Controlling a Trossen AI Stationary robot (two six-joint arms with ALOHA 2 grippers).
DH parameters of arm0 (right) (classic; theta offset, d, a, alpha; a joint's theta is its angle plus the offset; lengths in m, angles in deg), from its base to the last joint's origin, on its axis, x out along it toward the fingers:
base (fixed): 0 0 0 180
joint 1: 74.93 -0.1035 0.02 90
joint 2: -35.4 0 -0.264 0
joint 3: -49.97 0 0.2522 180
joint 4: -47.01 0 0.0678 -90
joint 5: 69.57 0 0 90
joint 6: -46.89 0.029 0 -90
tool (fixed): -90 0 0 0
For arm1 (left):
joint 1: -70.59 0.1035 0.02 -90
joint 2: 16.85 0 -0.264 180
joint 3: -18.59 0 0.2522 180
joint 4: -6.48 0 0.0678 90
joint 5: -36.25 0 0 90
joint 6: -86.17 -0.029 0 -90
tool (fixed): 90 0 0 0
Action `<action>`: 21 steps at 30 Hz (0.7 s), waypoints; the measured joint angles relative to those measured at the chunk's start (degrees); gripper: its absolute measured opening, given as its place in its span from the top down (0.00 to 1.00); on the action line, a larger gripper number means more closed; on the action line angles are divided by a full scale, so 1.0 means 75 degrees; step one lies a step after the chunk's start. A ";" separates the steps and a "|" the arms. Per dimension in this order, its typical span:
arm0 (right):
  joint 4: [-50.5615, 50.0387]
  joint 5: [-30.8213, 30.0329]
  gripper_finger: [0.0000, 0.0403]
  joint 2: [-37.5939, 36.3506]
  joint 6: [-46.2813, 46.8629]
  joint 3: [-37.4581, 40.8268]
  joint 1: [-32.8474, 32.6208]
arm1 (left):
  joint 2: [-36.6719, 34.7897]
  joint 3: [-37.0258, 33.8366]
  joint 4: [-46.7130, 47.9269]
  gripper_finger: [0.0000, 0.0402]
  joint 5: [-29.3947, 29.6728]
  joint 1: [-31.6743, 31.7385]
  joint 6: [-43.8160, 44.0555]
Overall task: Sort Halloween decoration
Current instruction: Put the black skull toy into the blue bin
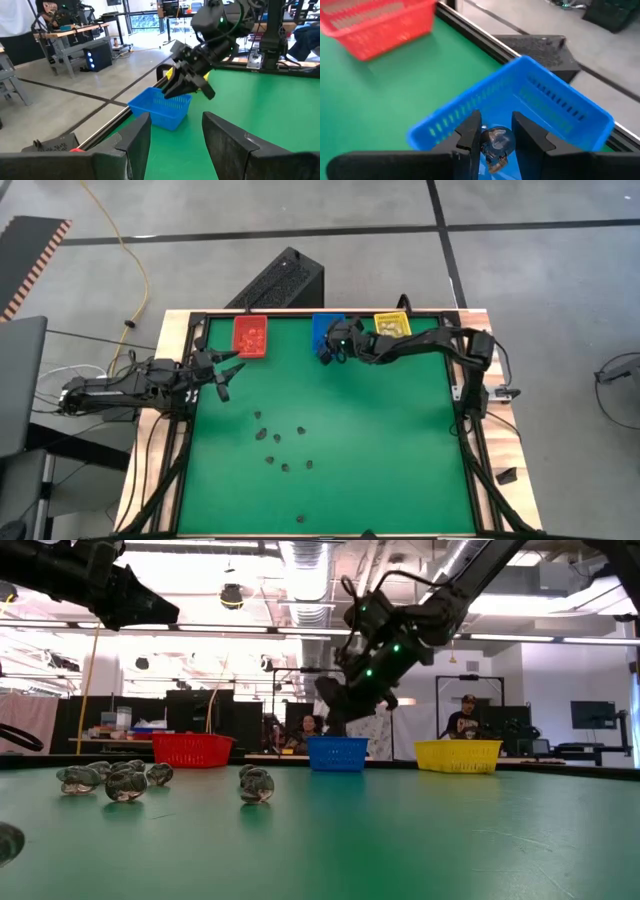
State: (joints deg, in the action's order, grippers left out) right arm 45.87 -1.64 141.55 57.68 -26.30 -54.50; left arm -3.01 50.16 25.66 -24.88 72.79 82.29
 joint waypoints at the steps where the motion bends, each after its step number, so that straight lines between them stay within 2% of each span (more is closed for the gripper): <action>1: -0.0037 -0.0142 0.71 0.0033 0.0047 0.0000 0.0000 | -0.0001 0.0000 0.0002 0.58 -0.0002 0.0000 0.0000; 7: -0.0072 -0.0292 0.70 0.0124 0.0108 0.0000 0.0136 | 0.0001 0.0000 0.0022 0.58 -0.0001 0.0000 -0.0089; 10: -0.0067 -0.0172 0.63 0.0124 0.0190 0.0000 0.0206 | 0.0000 0.0000 0.0025 0.58 -0.0003 -0.0001 -0.0119; 15: -0.0045 0.0573 0.52 0.0124 0.0245 0.0000 0.0262 | -0.0001 0.0001 0.0025 0.58 -0.0001 -0.0001 -0.0119; 21: -0.0026 0.0767 0.44 -0.0010 0.0161 0.0000 0.0262 | 0.0001 0.0000 0.0025 0.58 -0.0001 0.0000 -0.0119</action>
State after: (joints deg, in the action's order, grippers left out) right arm 45.68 4.11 141.48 58.89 -26.30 -52.53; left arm -3.00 50.16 25.85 -24.89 72.79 81.40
